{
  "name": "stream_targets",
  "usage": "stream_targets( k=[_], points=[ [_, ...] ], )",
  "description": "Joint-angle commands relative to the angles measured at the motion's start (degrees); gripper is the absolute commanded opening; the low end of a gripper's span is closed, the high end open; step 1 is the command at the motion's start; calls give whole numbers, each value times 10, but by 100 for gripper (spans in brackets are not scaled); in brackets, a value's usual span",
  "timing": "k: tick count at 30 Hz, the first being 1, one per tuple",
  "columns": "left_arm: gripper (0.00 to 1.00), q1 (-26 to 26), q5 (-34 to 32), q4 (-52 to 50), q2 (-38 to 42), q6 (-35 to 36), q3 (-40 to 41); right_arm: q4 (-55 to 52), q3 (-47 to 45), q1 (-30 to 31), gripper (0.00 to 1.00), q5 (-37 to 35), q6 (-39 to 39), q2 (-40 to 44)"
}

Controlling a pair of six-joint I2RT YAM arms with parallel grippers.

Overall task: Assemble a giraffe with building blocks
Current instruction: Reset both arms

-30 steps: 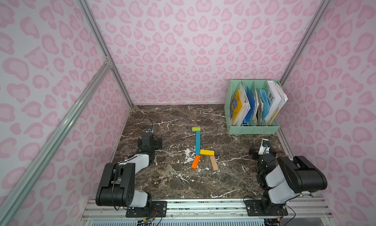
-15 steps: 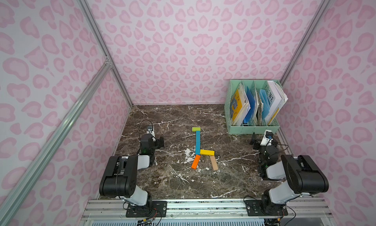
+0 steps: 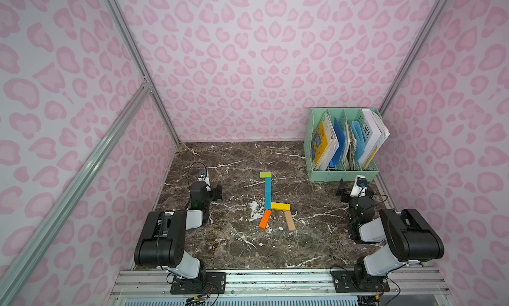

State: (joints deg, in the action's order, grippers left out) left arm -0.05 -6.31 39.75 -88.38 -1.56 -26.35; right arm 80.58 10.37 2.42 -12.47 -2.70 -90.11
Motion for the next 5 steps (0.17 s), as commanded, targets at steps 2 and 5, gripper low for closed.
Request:
stream_targets(
  k=[2,5],
  points=[
    [99,0,4,13,3,-2,-2,-3,5,-4,100,3,2,0],
    [99,0,4,13,2,-2,-2,1,1,-4,100,4,2,1]
  ],
)
